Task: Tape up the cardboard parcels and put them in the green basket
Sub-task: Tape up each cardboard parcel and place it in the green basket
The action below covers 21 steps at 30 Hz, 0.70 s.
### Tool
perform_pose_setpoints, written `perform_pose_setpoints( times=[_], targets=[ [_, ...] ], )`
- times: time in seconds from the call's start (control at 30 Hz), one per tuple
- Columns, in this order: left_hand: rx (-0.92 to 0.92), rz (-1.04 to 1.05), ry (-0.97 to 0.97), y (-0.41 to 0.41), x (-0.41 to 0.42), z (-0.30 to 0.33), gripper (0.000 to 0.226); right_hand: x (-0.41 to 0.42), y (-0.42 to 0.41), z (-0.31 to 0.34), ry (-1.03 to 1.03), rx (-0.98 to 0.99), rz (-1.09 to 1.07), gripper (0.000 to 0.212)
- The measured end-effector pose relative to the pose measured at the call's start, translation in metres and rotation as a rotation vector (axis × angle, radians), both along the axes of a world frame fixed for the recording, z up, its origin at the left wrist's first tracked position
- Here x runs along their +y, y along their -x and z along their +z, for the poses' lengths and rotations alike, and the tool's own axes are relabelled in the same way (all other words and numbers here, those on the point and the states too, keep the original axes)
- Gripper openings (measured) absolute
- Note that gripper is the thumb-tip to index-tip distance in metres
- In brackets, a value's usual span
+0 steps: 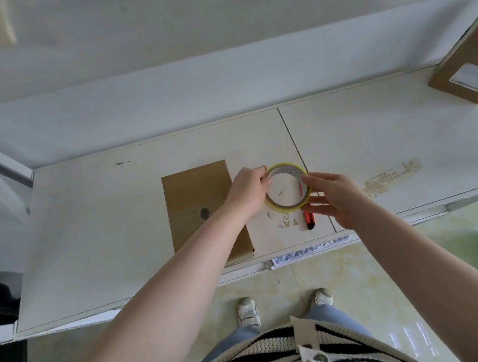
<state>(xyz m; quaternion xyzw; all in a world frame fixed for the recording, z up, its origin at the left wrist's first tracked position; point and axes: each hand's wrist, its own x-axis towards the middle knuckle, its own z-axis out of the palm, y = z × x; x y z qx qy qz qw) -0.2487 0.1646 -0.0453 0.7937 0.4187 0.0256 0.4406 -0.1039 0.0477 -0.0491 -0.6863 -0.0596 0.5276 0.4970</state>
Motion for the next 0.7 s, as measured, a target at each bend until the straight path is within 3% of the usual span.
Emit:
perform_pose_setpoints(
  times=[0.1,0.27,0.4,0.53,0.7],
  targets=[
    [0.151,-0.05,-0.188,-0.005,-0.002,-0.013,0.02,0.003,0.004,-0.008,0.053,-0.018,0.003,0.034],
    [0.26,-0.067,-0.273,-0.019,-0.001,-0.021,0.011,0.01,0.006,-0.02,0.132,0.02,-0.068,0.034],
    [0.353,-0.138,-0.331,-0.028,0.004,-0.022,0.013,0.014,0.01,-0.031,0.199,0.042,-0.08,0.019],
    [0.439,-0.193,-0.333,-0.037,0.006,-0.026,0.031,0.017,0.015,-0.041,0.212,0.036,-0.099,0.03],
    [0.504,-0.259,-0.283,-0.045,0.002,-0.025,0.033,0.021,0.016,-0.049,0.208,-0.029,-0.084,0.033]
  ],
)
